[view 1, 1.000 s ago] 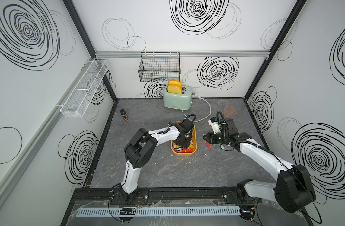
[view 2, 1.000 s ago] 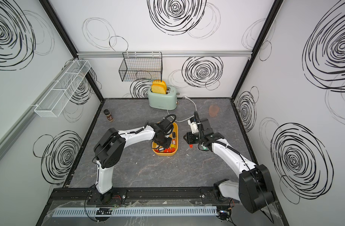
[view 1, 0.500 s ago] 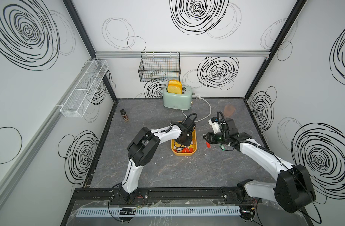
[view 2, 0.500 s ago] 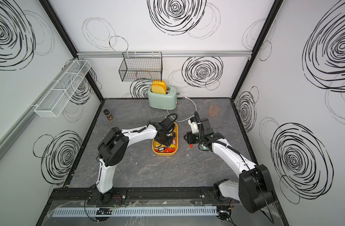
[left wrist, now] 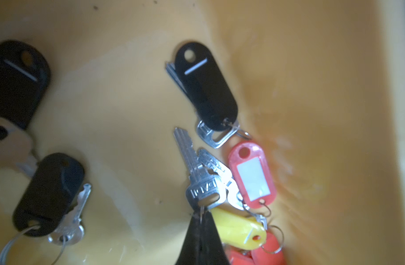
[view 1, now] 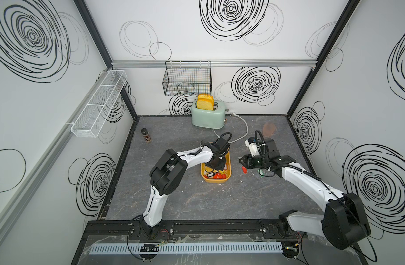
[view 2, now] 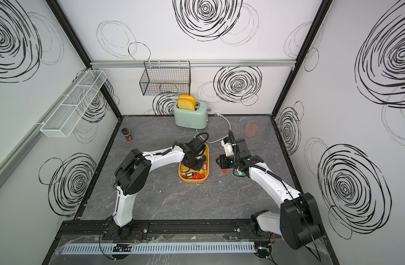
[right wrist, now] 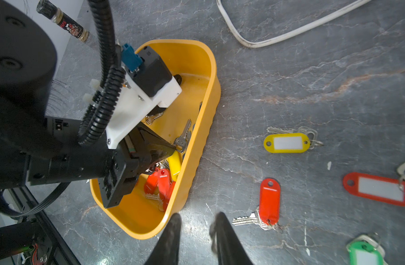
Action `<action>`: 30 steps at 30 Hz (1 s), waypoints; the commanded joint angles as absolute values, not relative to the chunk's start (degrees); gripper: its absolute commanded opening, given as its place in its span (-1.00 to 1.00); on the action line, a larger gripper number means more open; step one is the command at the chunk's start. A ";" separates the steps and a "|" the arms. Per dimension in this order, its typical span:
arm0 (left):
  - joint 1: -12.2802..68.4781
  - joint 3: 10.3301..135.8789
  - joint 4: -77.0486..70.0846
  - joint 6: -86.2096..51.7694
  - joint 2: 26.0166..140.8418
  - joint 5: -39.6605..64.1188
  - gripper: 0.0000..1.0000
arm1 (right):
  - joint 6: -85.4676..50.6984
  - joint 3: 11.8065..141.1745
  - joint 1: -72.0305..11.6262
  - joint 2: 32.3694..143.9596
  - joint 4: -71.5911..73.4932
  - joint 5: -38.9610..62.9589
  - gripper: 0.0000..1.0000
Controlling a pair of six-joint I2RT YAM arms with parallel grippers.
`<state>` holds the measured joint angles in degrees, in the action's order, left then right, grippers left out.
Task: Take the keys out of the storage box
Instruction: Pick up the key from the storage box, then place the key at the center of the board.
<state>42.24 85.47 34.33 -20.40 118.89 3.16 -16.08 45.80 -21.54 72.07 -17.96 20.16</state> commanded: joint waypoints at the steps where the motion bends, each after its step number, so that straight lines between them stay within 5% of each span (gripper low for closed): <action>1: 41.33 87.38 35.53 -20.38 114.78 2.68 -1.00 | -15.94 45.55 -21.38 72.45 -17.90 20.17 -0.40; 18: 36.04 84.73 38.23 -18.74 102.20 1.62 -1.00 | -16.62 46.80 -21.80 73.30 -17.12 21.12 -0.40; 30: 23.78 76.32 38.41 -16.27 92.88 -2.16 -0.99 | -17.34 48.16 -23.85 74.67 -17.04 20.49 -0.40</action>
<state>26.48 78.48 37.67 -17.67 94.54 0.40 -16.75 46.17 -23.18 73.95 -17.50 20.56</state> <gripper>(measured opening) 0.051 0.301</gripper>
